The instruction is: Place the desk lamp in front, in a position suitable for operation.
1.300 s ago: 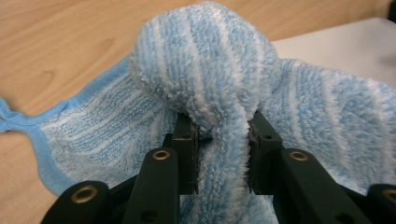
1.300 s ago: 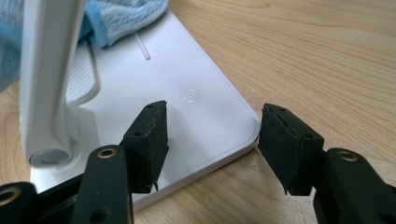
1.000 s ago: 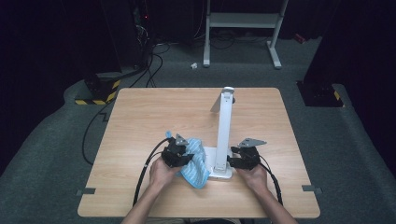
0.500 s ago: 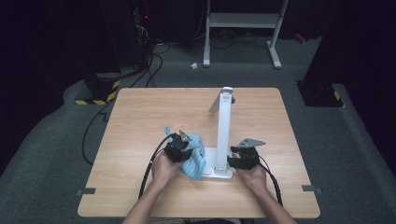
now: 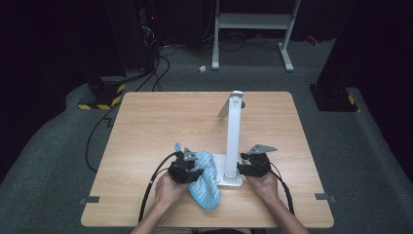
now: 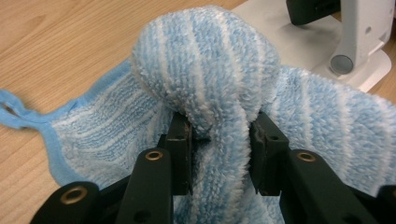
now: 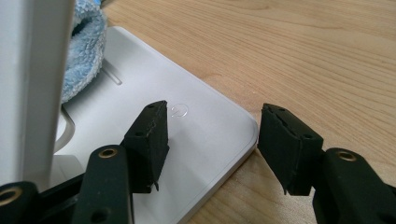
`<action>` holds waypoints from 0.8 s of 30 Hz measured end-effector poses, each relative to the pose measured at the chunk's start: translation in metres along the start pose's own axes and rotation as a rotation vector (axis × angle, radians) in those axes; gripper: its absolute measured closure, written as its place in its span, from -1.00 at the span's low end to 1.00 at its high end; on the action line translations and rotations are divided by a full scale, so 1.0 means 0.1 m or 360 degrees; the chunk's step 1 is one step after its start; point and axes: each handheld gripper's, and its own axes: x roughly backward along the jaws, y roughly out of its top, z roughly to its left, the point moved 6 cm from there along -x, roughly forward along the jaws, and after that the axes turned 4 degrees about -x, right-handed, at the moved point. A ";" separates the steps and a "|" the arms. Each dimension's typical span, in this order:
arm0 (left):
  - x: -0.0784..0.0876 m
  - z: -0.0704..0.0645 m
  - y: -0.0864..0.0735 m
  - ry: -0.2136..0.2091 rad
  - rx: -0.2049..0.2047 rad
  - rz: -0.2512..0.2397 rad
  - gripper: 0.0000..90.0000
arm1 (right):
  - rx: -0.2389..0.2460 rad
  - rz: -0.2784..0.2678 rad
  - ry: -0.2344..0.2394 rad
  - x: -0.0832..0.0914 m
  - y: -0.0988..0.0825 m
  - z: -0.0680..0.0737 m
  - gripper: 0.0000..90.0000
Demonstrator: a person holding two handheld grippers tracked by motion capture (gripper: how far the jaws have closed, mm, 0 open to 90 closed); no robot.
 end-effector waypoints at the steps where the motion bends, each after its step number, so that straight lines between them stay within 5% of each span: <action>1: -0.01 -0.01 0.00 0.0011 -0.0004 0.0003 0.44 | 0.0001 0.0000 0.0001 0.00 0.00 0.00 -0.07; 7: -0.07 0.04 0.02 0.0066 -0.0099 0.0052 0.43 | -0.0011 0.0004 0.0009 0.00 0.00 -0.01 -0.07; 24: -0.27 0.28 0.14 0.0179 -0.0120 0.0075 0.52 | -0.0022 0.0000 -0.0010 -0.01 0.01 0.00 -0.07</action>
